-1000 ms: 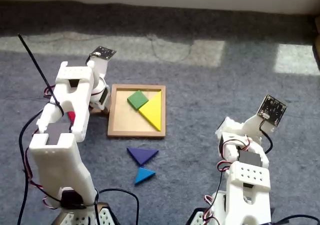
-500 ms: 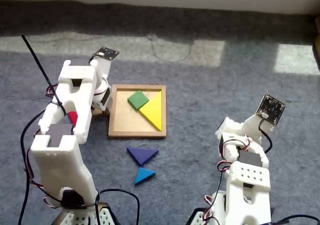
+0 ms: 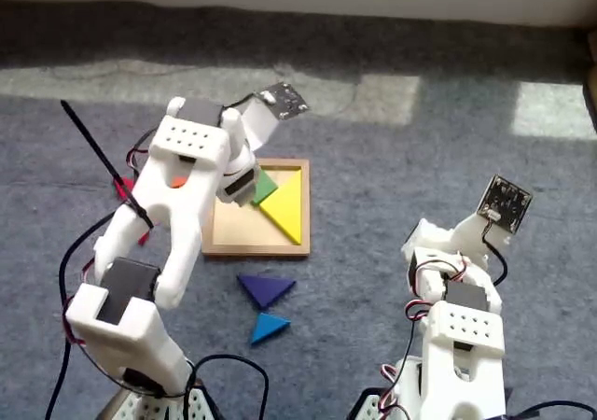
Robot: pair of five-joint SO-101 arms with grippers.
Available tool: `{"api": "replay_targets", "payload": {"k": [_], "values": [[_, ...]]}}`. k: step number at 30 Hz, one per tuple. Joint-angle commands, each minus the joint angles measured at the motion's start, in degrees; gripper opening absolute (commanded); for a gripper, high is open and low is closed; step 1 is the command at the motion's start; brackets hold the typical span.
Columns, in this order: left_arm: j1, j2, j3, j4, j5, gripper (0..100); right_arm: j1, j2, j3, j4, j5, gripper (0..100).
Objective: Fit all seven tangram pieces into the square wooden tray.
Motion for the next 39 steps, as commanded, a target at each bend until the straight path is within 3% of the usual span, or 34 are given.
{"api": "replay_targets", "payload": {"k": [1,7,19,22,30,39], "values": [[1.63,-2.77,-5.23,0.44,-6.95,14,-0.4,-0.84,-0.57,-1.63,0.79,15.9],[3.91,-2.51,-5.49,-1.58,-19.25,14,-0.4,-0.84,-0.57,-1.63,0.88,15.9],[7.69,15.96,-17.71,-5.19,-20.13,14,-1.71,-0.75,-0.13,-5.49,0.79,15.9],[8.48,19.56,-20.35,-5.19,-24.0,14,-2.07,-0.75,-0.13,-5.67,0.79,15.9],[8.4,22.9,-27.56,-0.53,-24.35,28,-2.15,-0.75,-0.13,-5.76,0.88,15.9],[5.32,23.08,-33.8,4.04,-24.35,25,-2.15,-0.75,-0.22,-5.76,0.88,15.9]]}}
